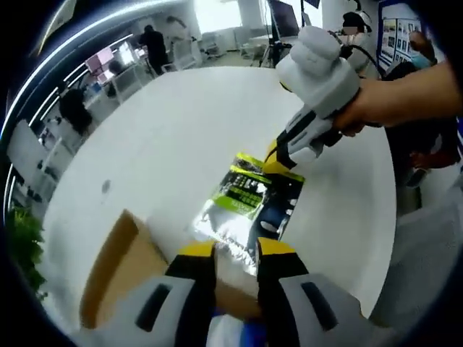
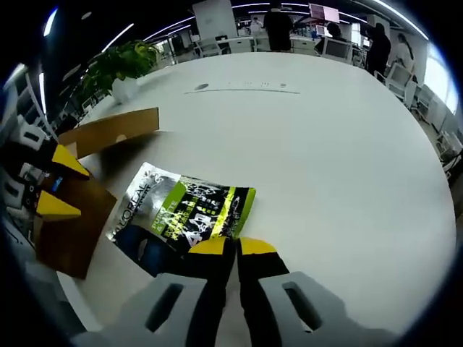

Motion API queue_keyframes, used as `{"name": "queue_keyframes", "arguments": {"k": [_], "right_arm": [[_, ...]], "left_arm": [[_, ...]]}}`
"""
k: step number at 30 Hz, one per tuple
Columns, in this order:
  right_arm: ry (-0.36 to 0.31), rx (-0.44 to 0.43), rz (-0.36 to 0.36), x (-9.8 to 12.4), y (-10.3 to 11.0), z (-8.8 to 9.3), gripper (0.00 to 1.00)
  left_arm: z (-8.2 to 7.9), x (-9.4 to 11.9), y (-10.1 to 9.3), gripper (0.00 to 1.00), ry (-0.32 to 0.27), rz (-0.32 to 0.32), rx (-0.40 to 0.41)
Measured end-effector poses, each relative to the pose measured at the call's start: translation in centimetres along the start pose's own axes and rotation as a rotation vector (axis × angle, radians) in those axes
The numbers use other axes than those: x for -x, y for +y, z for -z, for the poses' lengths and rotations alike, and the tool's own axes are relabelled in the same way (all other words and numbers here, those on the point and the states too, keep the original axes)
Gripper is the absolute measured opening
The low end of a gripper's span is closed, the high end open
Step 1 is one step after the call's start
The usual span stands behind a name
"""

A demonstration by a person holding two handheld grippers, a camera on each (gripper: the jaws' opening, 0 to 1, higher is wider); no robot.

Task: Operate the shoe box by opening the lid, removing the specified soft item, and placing it in the target area until the item is outside and the box remains undamaged.

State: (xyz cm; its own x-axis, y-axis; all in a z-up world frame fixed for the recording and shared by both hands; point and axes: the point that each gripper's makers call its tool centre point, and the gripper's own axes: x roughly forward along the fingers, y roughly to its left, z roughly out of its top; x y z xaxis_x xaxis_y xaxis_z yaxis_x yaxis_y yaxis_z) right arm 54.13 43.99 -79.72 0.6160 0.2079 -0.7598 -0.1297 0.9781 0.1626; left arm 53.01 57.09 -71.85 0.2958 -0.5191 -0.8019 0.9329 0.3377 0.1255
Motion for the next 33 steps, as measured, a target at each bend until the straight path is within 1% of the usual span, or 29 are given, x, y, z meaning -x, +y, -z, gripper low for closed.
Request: {"name": "queue_keyframes", "arguments": {"k": [4, 5, 7, 11, 16, 22, 26, 29, 33], "right_arm": [[-0.002, 0.008, 0.002, 0.0, -0.1, -0.1, 0.04], [-0.005, 0.009, 0.004, 0.1, -0.1, -0.1, 0.05], [-0.012, 0.006, 0.007, 0.3, -0.1, -0.3, 0.07], [-0.025, 0.013, 0.016, 0.9, -0.3, -0.5, 0.11], [-0.032, 0.011, 0.014, 1.7, 0.0, -0.5, 0.15], [-0.043, 0.042, 0.002, 2.8, 0.8, -0.9, 0.21], [-0.059, 0.057, -0.017, 3.8, 2.0, -1.7, 0.26], [-0.077, 0.066, -0.031, 4.5, 2.9, -2.3, 0.28], [-0.089, 0.074, -0.057, 5.3, 4.5, -2.9, 0.31]], "left_arm": [[0.0, 1.0, 0.4, 0.19, -0.019, -0.008, 0.020], [0.0, 1.3, 0.6, 0.19, -0.027, -0.012, 0.036], [0.1, 2.0, 0.8, 0.20, -0.041, -0.014, 0.060], [0.6, 3.0, 1.4, 0.20, -0.050, -0.036, 0.090], [1.2, 3.9, 1.6, 0.22, -0.066, -0.046, 0.122], [2.2, 4.8, 1.8, 0.26, -0.070, -0.053, 0.156], [2.9, 5.4, 1.9, 0.29, -0.077, -0.052, 0.183], [3.4, 5.9, 2.2, 0.31, -0.083, -0.056, 0.202], [4.1, 6.8, 2.7, 0.34, -0.087, -0.076, 0.216]]}}
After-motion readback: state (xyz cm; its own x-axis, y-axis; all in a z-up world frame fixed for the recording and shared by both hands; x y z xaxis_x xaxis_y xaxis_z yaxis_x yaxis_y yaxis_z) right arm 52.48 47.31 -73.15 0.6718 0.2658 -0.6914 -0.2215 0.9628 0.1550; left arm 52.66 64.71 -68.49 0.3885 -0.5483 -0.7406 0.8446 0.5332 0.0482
